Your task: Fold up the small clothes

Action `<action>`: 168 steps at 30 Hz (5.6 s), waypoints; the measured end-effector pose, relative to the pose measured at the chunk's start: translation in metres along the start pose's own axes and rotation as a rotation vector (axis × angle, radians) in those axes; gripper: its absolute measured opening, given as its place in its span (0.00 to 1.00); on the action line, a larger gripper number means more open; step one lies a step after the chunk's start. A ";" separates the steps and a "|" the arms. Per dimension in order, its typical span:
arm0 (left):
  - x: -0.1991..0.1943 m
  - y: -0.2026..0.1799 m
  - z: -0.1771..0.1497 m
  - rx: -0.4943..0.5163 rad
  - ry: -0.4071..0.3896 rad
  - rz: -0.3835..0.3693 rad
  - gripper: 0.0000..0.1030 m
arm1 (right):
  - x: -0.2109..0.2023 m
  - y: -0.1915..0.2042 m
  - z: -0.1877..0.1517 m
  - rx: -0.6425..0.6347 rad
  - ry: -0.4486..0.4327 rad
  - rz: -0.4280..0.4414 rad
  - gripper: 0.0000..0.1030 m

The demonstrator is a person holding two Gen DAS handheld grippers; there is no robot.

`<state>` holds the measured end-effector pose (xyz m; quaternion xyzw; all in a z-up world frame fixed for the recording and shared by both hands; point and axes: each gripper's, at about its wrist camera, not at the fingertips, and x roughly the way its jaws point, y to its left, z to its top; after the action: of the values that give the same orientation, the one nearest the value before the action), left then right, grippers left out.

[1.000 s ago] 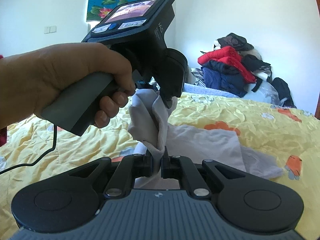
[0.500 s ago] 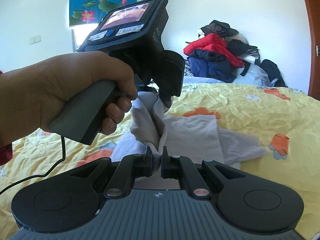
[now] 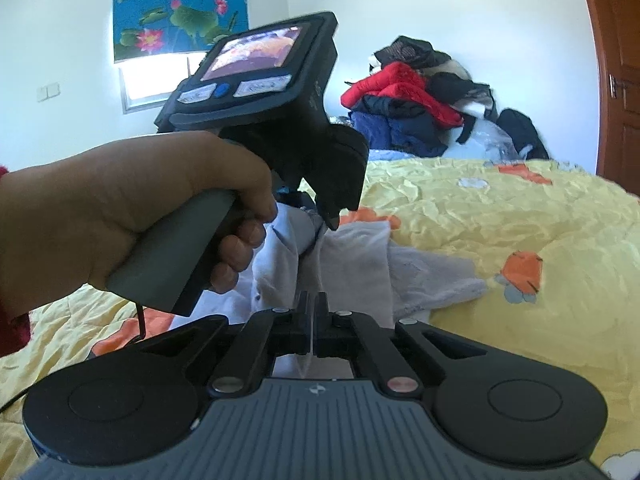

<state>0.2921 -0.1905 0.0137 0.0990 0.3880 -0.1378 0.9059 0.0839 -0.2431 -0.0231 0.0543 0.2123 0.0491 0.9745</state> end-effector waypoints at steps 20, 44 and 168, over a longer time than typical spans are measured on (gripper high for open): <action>-0.003 0.017 0.011 -0.022 0.003 -0.056 0.49 | 0.048 -0.035 -0.003 0.312 0.211 0.282 0.61; -0.023 0.061 -0.017 -0.095 -0.046 0.051 0.66 | 0.083 -0.071 0.032 0.460 0.217 0.298 0.14; -0.002 0.121 -0.099 -0.494 -0.064 -0.499 0.83 | 0.113 -0.081 0.031 0.394 0.234 0.192 0.57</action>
<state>0.2630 -0.0477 -0.0433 -0.2253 0.3933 -0.2598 0.8527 0.2050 -0.3125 -0.0519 0.2574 0.3228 0.1052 0.9047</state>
